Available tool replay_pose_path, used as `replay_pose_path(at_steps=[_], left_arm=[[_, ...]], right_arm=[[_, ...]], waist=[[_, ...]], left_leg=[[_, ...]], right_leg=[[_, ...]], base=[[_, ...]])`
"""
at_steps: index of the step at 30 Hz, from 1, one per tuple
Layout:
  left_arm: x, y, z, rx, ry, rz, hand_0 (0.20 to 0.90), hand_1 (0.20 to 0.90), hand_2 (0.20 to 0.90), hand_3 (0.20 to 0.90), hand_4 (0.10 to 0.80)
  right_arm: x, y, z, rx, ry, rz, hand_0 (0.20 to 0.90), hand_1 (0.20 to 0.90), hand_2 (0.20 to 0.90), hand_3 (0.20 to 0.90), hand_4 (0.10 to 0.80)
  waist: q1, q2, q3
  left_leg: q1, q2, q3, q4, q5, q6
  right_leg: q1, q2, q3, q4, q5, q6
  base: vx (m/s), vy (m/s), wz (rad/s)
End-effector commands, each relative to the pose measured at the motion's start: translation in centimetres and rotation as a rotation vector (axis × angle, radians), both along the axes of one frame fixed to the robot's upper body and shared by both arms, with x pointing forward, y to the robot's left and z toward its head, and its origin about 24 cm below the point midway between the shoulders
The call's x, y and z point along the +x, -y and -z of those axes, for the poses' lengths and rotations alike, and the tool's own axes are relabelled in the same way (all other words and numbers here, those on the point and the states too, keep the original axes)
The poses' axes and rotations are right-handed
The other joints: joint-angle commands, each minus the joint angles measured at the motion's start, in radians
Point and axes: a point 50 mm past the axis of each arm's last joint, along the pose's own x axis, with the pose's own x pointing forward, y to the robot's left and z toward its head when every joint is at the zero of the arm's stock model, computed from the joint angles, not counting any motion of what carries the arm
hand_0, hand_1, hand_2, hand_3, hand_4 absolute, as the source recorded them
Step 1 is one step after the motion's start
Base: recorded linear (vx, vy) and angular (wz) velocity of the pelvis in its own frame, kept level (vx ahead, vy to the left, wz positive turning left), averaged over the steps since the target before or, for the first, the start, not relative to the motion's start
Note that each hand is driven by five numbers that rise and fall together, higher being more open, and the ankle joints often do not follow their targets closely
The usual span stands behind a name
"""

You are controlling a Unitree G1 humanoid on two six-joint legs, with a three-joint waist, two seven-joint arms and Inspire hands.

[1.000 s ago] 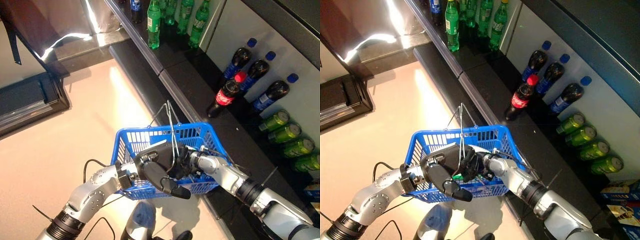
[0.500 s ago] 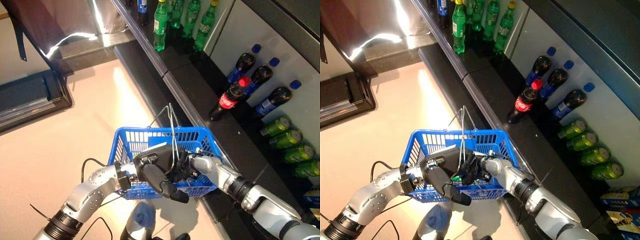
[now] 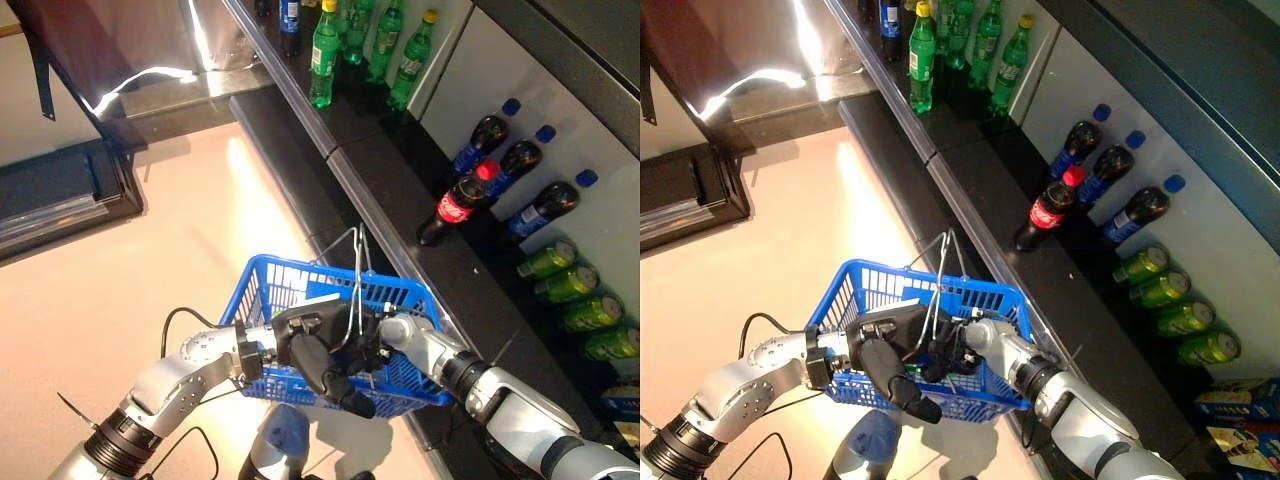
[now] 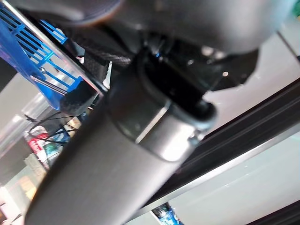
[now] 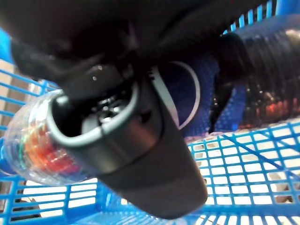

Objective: Pick up the drink and place into the basket.

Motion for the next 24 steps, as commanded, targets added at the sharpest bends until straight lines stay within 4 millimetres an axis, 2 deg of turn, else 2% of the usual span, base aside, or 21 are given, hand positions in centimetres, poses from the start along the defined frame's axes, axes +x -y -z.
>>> replay_pose_path(at_steps=[1, 7, 8, 10, 11, 24], left_arm=[[-6.32, 6.07, -13.44, -0.753, 0.539, 0.631, 0.3, 0.3, 0.3, 0.2, 0.1], [-6.39, 6.22, -13.48, -0.752, 0.542, 0.64, 0.3, 0.3, 0.3, 0.2, 0.1], [-6.4, 6.23, -13.49, -0.752, 0.542, 0.641, 0.3, 0.3, 0.3, 0.2, 0.1], [-6.44, 6.3, -13.55, -0.752, 0.544, 0.642, 0.3, 0.3, 0.3, 0.2, 0.1], [-6.45, 6.32, -13.57, -0.752, 0.543, 0.643, 0.3, 0.3, 0.3, 0.2, 0.1], [-6.23, 6.37, -13.55, -0.751, 0.545, 0.6, 0.3, 0.3, 0.3, 0.2, 0.1]], right_arm=[[-2.4, -2.97, 2.22, -0.011, -0.108, -0.125, 0.3, 0.3, 0.3, 0.2, 0.1], [-2.63, -3.5, 2.47, -0.017, -0.123, -0.123, 0.3, 0.3, 0.3, 0.2, 0.1], [-2.62, -3.51, 2.47, -0.019, -0.124, -0.123, 0.335, 0.335, 0.335, 0.241, 0.141], [-2.64, -3.51, 2.61, -0.026, -0.122, -0.114, 0.792, 0.792, 0.792, 0.774, 0.674], [-2.65, -3.48, 2.67, -0.028, -0.123, -0.111, 0.9, 0.9, 0.9, 0.9, 0.8], [-2.66, -3.29, 2.81, -0.007, -0.123, -0.077, 0.9, 0.9, 0.9, 0.9, 0.8]], waist=[[0.027, 0.007, -0.288], [0.031, 0.006, -0.29], [0.031, 0.006, -0.29], [0.032, 0.006, -0.29], [0.032, 0.006, -0.29], [0.023, 0.007, -0.291]], left_leg=[[0.083, 0.016, -0.019, -0.037, -0.088, -0.019], [0.084, 0.015, -0.023, -0.037, -0.089, -0.017], [0.084, 0.015, -0.023, -0.037, -0.089, -0.017], [0.083, 0.013, -0.025, -0.037, -0.088, -0.016], [0.083, 0.013, -0.025, -0.037, -0.088, -0.016], [0.085, 0.015, -0.016, -0.037, -0.088, -0.015]], right_leg=[[-0.012, 0.046, 0.023, 0.008, 0.009, -0.077], [-0.014, 0.045, 0.019, 0.012, 0.009, -0.079], [-0.014, 0.045, 0.019, 0.012, 0.009, -0.079], [-0.015, 0.045, 0.019, 0.013, 0.008, -0.079], [-0.014, 0.045, 0.019, 0.013, 0.008, -0.079], [-0.017, 0.048, 0.023, 0.015, 0.008, -0.082]], base=[[0.012, 0.001, 0.11], [0.004, 0.0, 0.02], [0.0, 0.0, 0.0], [0.0, 0.0, 0.0], [0.0, 0.0, 0.0], [0.0, 0.0, 0.0]])
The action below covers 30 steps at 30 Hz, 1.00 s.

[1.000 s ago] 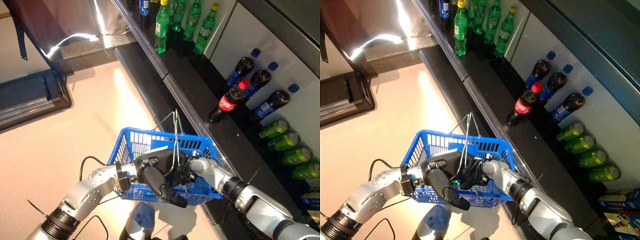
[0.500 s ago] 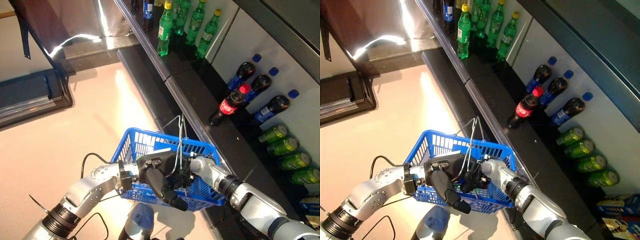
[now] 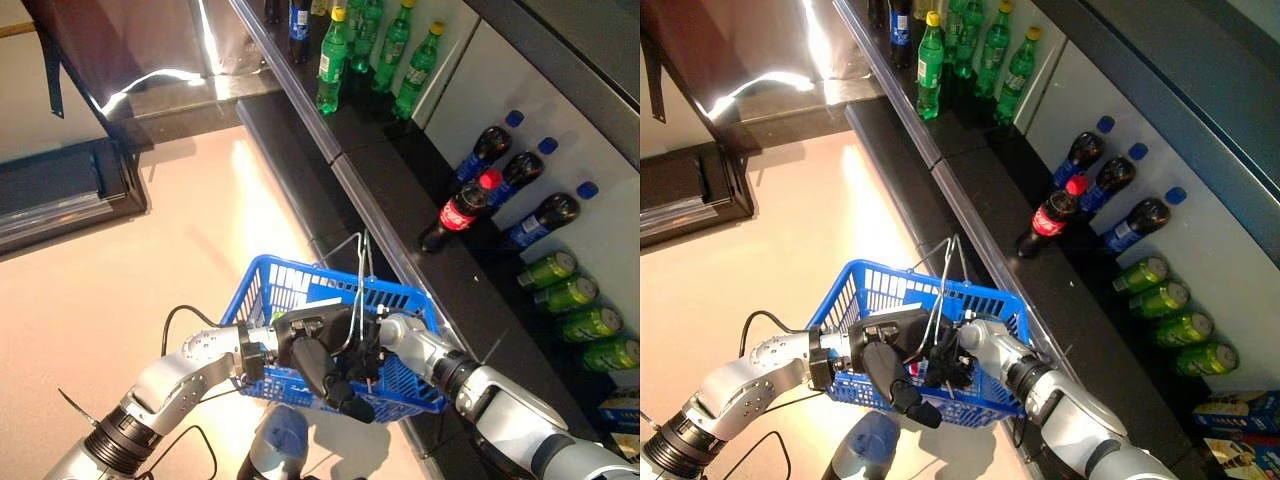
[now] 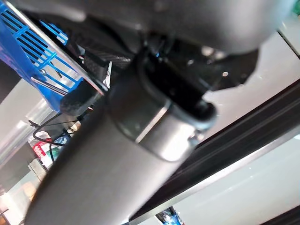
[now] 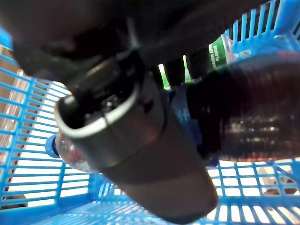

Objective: Pick up the drink and place into the basket.

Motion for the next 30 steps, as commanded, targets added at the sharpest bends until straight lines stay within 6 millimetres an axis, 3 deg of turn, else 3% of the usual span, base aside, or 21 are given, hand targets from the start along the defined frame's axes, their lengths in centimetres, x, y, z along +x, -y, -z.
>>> replay_pose_path(at_steps=[1, 13, 30], left_arm=[[-6.2, 6.5, -13.8, -0.797, 0.544, 0.6, 0.3, 0.3, 0.3, 0.2, 0.1], [-5.2, 4.9, -13.4, -0.768, 0.609, 0.435, 0.3, 0.3, 0.3, 0.2, 0.1], [-3.5, 2.1, -13.1, -0.742, 0.708, 0.101, 0.3, 0.3, 0.3, 0.2, 0.1]], right_arm=[[-2.3, -2.1, 2.2, 0.027, -0.092, -0.053, 0.9, 0.9, 0.9, 0.9, 0.8], [-1.1, -0.5, -0.2, 0.205, 0.063, 0.112, 0.9, 0.9, 0.9, 0.9, 0.8], [-0.9, 1.7, -4.7, 0.379, 0.274, 0.163, 0.9, 0.9, 0.9, 0.9, 0.8]], waist=[[0.011, 0.022, -0.281], [-0.014, 0.029, -0.276], [-0.084, 0.042, -0.264]], left_leg=[[0.079, 0.018, -0.007, -0.037, -0.084, -0.011], [0.081, 0.018, 0.012, -0.037, -0.082, -0.007], [0.084, 0.023, 0.078, -0.037, -0.066, 0.005]], right_leg=[[-0.026, 0.048, 0.032, 0.014, 0.019, -0.078], [-0.031, 0.046, 0.045, 0.018, 0.022, -0.074], [-0.046, 0.033, 0.071, 0.013, 0.049, -0.068]], base=[[0.0, 0.0, 0.0], [0.0, 0.0, 0.0], [-0.024, 0.02, -0.07]])
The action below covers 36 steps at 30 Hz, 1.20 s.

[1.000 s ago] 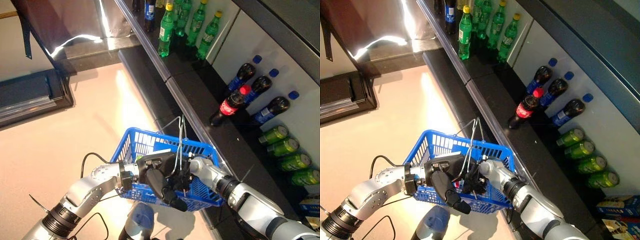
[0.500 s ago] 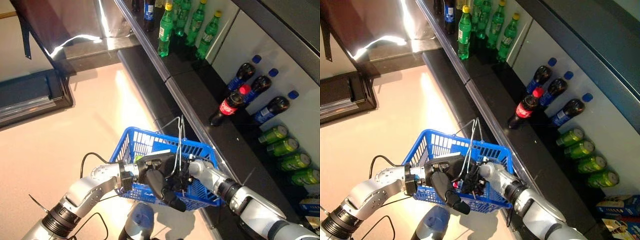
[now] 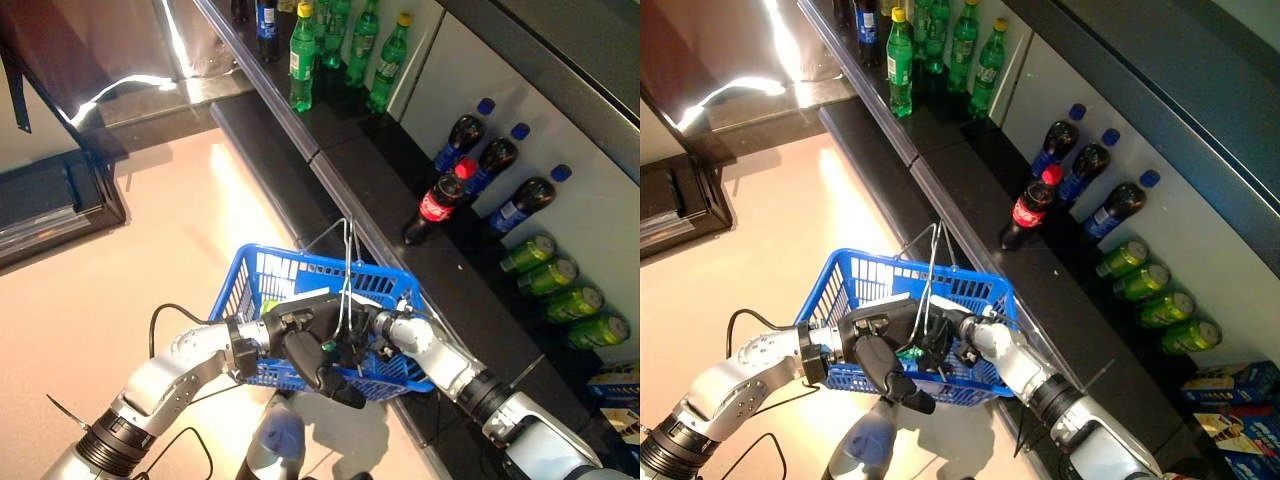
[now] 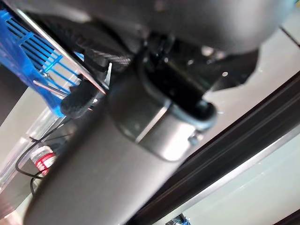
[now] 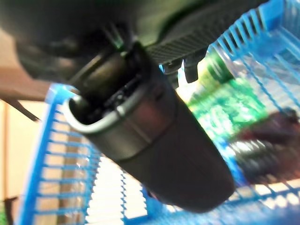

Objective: Pick up the drink and place into the basket.

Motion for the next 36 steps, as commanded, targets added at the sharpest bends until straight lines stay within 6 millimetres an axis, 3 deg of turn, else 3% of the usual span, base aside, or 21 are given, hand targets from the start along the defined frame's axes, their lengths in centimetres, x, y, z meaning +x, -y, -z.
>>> replay_pose_path(at_steps=[1, 17, 28, 36], left_arm=[[-3.7, 3.3, -12.7, -0.709, 0.661, 0.214, 0.3, 0.3, 0.3, 0.2, 0.1], [-2.1, 0.8, -11.3, -0.662, 0.662, -0.088, 0.3, 0.3, 0.3, 0.2, 0.1], [-1.0, -2.8, -10.2, -0.702, 0.636, -0.49, 0.3, 0.3, 0.3, 0.2, 0.1], [-0.5, -5.6, -8.4, -0.673, 0.582, -0.8, 0.3, 0.3, 0.3, 0.2, 0.1]], right_arm=[[-0.4, -0.1, -1.2, 0.073, 0.079, -0.026, 0.9, 0.9, 0.9, 0.9, 0.8], [-0.9, 1.0, -6.6, 0.295, 0.332, 0.038, 0.9, 0.9, 0.9, 0.9, 0.8], [-2.7, 2.0, -8.8, 0.512, 0.52, 0.105, 0.9, 0.9, 0.9, 0.9, 0.8], [-4.0, 3.6, -9.4, 0.63, 0.627, 0.196, 0.9, 0.9, 0.9, 0.9, 0.8]], waist=[[-0.039, 0.043, -0.265], [-0.099, 0.067, -0.27], [-0.138, 0.085, -0.285], [-0.169, 0.092, -0.289]], left_leg=[[0.074, 0.012, 0.027, -0.037, -0.056, 0.006], [0.083, 0.024, 0.096, -0.037, -0.064, 0.009], [0.087, 0.027, 0.132, -0.037, -0.075, 0.018], [0.101, 0.029, 0.159, -0.037, -0.091, 0.026]], right_leg=[[-0.025, 0.039, 0.03, 0.013, 0.041, -0.067], [-0.038, 0.023, 0.071, 0.001, 0.054, -0.052], [-0.068, 0.004, 0.108, -0.002, 0.07, -0.038], [-0.085, -0.004, 0.14, -0.002, 0.079, -0.031]], base=[[-0.009, 0.012, -0.19], [-0.015, 0.009, -0.11], [-0.016, 0.009, -0.1], [-0.008, -0.005, -0.11]])
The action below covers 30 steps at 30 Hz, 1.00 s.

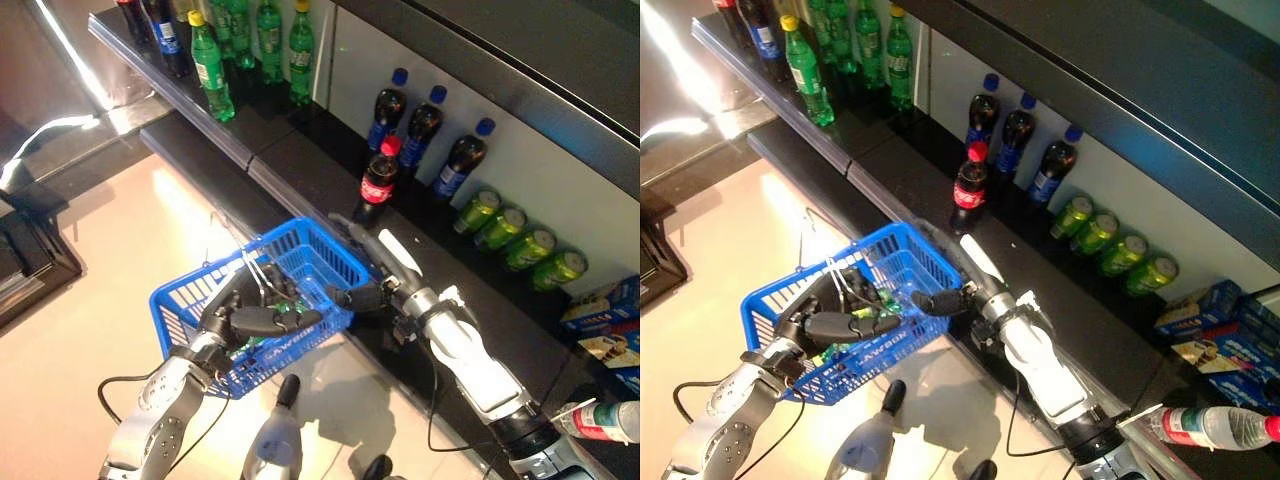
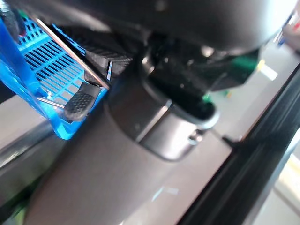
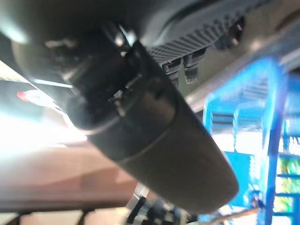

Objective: Pick up the drink and place into the basket.

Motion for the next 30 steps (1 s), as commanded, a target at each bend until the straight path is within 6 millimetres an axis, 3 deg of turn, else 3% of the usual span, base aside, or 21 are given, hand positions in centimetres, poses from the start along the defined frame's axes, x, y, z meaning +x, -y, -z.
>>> replay_pose_path(at_steps=[1, 4, 15, 19, 30], left_arm=[[0.3, 0.9, -10.7, -0.192, 0.702, -0.032, 0.3, 0.3, 0.3, 0.2, 0.1], [0.3, -0.6, -9.3, -0.18, 0.649, -0.152, 0.3, 0.3, 0.3, 0.2, 0.1], [0.8, -3.5, -5.7, -0.209, 0.485, -0.354, 0.3, 0.3, 0.3, 0.2, 0.1], [0.8, -5.5, -3.4, -0.193, 0.396, -0.488, 0.3, 0.3, 0.3, 0.2, 0.1], [0.2, -8.0, 0.8, -0.161, 0.228, -0.654, 0.3, 0.3, 0.3, 0.2, 0.1]], right_arm=[[-1.5, 0.3, -2.0, 0.156, 0.162, -0.016, 0.9, 0.9, 0.9, 0.9, 0.8], [-2.0, 1.6, -1.5, 0.202, 0.157, 0.034, 0.9, 0.9, 0.9, 0.9, 0.8], [-3.1, 4.7, 1.2, 0.237, 0.064, 0.158, 0.9, 0.9, 0.9, 0.9, 0.8], [-3.9, 6.5, 2.9, 0.254, 0.022, 0.26, 0.9, 0.9, 0.9, 0.9, 0.8], [-5.3, 9.7, 5.4, 0.348, 0.013, 0.546, 0.9, 0.9, 0.9, 0.9, 0.8]], waist=[[-0.04, 0.053, -0.272], [-0.071, 0.063, -0.276], [-0.147, 0.071, -0.285], [-0.186, 0.073, -0.286], [-0.259, 0.086, -0.288]], left_leg=[[0.086, 0.011, 0.03, -0.015, -0.089, 0.009], [0.095, 0.016, 0.049, -0.015, -0.096, 0.012], [0.117, 0.024, 0.092, -0.015, -0.115, 0.016], [0.132, 0.026, 0.116, -0.015, -0.127, 0.02], [0.159, 0.019, 0.161, -0.015, -0.152, 0.029]], right_leg=[[-0.015, 0.022, 0.005, -0.002, 0.048, -0.03], [-0.025, 0.018, 0.023, -0.002, 0.053, -0.027], [-0.054, 0.016, 0.083, -0.001, 0.069, -0.024], [-0.063, 0.01, 0.106, 0.006, 0.077, -0.026], [-0.077, 0.009, 0.165, 0.01, 0.087, -0.025]], base=[[-0.01, 0.002, -0.24], [-0.009, 0.015, -0.1], [0.007, 0.002, -0.14], [0.019, -0.016, -0.21], [0.018, -0.005, -0.14]])
